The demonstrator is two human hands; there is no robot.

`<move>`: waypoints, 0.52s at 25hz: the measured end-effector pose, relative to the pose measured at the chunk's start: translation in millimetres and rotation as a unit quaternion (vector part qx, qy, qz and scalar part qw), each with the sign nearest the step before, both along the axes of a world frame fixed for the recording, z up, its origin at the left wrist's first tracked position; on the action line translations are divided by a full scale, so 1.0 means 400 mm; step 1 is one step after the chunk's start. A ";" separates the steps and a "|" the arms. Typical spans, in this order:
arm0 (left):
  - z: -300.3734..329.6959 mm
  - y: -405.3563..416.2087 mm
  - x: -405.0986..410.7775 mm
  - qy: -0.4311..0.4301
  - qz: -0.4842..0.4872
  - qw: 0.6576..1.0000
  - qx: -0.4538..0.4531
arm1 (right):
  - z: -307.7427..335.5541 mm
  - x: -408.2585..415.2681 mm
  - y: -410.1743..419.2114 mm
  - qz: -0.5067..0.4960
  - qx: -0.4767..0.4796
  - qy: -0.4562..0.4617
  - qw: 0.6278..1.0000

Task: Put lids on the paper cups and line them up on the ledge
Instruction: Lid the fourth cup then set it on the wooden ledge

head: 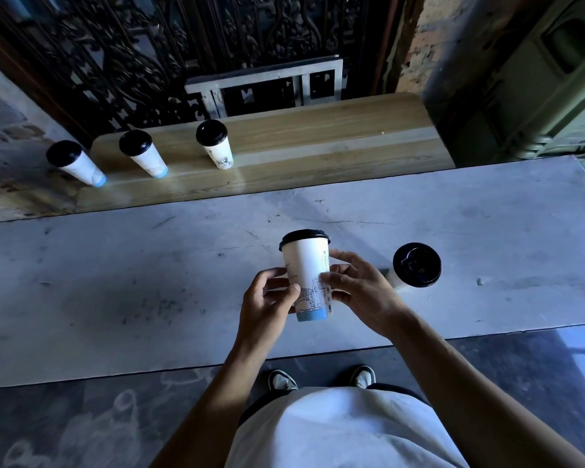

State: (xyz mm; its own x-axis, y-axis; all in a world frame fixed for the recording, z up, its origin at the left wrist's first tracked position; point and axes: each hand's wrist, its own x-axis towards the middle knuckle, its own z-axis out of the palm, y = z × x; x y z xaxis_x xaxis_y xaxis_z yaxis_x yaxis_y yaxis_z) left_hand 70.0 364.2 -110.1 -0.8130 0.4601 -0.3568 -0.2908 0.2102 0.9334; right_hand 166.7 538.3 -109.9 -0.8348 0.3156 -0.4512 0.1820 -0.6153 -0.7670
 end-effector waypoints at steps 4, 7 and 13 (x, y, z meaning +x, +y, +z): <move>-0.004 -0.008 -0.013 -0.010 0.000 1.000 -0.011 | 0.002 -0.012 -0.009 -0.016 -0.014 -0.006 1.000; -0.012 -0.017 -0.025 -0.012 0.000 1.000 -0.018 | -0.002 -0.022 -0.021 -0.016 -0.002 -0.022 1.000; -0.026 -0.039 -0.087 0.012 -0.013 0.999 -0.045 | 0.001 -0.063 -0.063 0.036 0.115 -0.049 0.991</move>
